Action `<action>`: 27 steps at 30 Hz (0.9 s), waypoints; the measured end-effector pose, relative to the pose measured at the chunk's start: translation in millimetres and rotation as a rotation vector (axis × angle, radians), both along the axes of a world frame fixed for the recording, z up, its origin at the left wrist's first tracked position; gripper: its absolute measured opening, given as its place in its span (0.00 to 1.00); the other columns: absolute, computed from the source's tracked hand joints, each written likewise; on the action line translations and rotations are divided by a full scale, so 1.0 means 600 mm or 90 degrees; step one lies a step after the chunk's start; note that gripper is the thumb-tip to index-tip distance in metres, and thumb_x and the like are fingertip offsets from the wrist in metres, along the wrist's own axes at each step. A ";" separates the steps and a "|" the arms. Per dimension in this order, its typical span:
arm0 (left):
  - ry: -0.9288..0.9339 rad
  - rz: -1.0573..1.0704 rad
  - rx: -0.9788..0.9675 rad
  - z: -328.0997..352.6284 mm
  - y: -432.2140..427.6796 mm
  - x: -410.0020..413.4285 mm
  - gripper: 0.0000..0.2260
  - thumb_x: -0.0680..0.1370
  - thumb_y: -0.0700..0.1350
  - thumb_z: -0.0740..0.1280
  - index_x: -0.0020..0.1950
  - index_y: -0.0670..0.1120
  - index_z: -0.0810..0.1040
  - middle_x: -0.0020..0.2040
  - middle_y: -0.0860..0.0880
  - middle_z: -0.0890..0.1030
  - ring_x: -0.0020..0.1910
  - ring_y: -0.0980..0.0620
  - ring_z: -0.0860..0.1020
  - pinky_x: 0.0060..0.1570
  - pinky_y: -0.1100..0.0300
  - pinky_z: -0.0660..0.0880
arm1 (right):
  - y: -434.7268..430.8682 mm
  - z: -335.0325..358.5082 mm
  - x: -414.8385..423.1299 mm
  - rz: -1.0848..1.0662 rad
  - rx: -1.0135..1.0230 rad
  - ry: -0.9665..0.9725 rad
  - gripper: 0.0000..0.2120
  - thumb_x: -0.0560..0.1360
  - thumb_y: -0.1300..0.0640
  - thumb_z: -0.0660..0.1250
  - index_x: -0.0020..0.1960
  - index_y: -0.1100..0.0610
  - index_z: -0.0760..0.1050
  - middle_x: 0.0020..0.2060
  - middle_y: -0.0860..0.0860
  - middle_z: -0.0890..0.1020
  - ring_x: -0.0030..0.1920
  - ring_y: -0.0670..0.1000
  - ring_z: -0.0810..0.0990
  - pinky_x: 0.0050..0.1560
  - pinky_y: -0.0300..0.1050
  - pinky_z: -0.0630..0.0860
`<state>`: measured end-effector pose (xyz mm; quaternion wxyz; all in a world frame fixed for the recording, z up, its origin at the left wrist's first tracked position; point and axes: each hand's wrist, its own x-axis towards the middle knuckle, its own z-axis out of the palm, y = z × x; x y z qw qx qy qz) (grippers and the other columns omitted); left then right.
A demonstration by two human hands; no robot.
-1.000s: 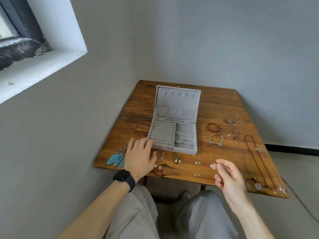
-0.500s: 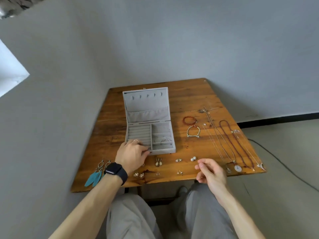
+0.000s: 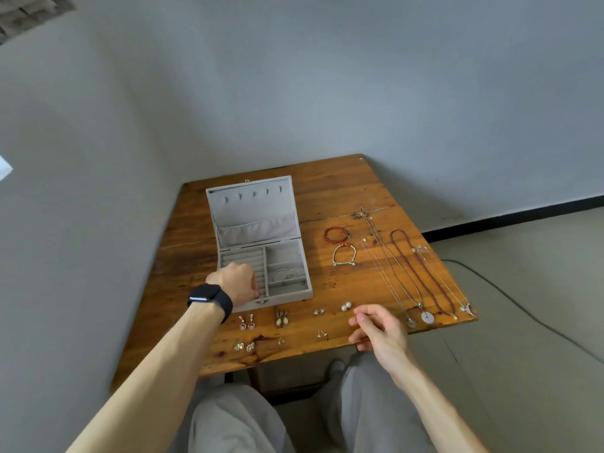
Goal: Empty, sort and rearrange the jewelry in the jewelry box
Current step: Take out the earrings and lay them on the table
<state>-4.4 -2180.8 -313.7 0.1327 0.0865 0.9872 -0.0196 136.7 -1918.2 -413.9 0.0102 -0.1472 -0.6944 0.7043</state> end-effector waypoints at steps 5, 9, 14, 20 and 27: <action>-0.028 0.024 0.089 -0.003 -0.005 0.003 0.07 0.81 0.47 0.64 0.54 0.47 0.80 0.50 0.49 0.82 0.48 0.50 0.80 0.50 0.54 0.80 | -0.001 0.003 0.002 -0.001 0.000 -0.005 0.07 0.81 0.62 0.64 0.54 0.53 0.80 0.43 0.48 0.85 0.38 0.52 0.86 0.35 0.41 0.80; 0.019 0.097 0.360 -0.002 -0.022 0.044 0.02 0.81 0.46 0.67 0.53 0.50 0.77 0.47 0.52 0.82 0.46 0.55 0.79 0.42 0.63 0.76 | 0.001 0.003 0.002 0.002 -0.001 -0.001 0.08 0.81 0.62 0.65 0.54 0.52 0.80 0.44 0.48 0.86 0.39 0.53 0.86 0.34 0.41 0.80; 0.052 0.083 0.537 -0.014 0.027 0.126 0.03 0.78 0.52 0.69 0.50 0.54 0.80 0.45 0.57 0.83 0.46 0.61 0.80 0.44 0.67 0.75 | 0.000 0.005 0.003 0.005 0.002 0.016 0.09 0.81 0.62 0.65 0.55 0.51 0.79 0.46 0.46 0.86 0.40 0.53 0.86 0.35 0.41 0.80; 0.137 -0.035 0.436 -0.066 0.144 0.182 0.06 0.78 0.54 0.68 0.50 0.56 0.83 0.52 0.58 0.79 0.53 0.57 0.75 0.52 0.56 0.77 | 0.001 0.009 0.011 0.020 0.134 0.059 0.09 0.80 0.62 0.66 0.54 0.49 0.76 0.44 0.43 0.86 0.39 0.49 0.86 0.38 0.41 0.82; 0.175 -0.005 0.335 -0.127 0.189 0.202 0.10 0.79 0.57 0.65 0.54 0.56 0.83 0.62 0.56 0.76 0.63 0.52 0.68 0.63 0.52 0.65 | 0.025 0.000 0.030 0.044 0.490 0.177 0.06 0.78 0.60 0.71 0.51 0.50 0.83 0.47 0.41 0.81 0.49 0.47 0.78 0.48 0.42 0.76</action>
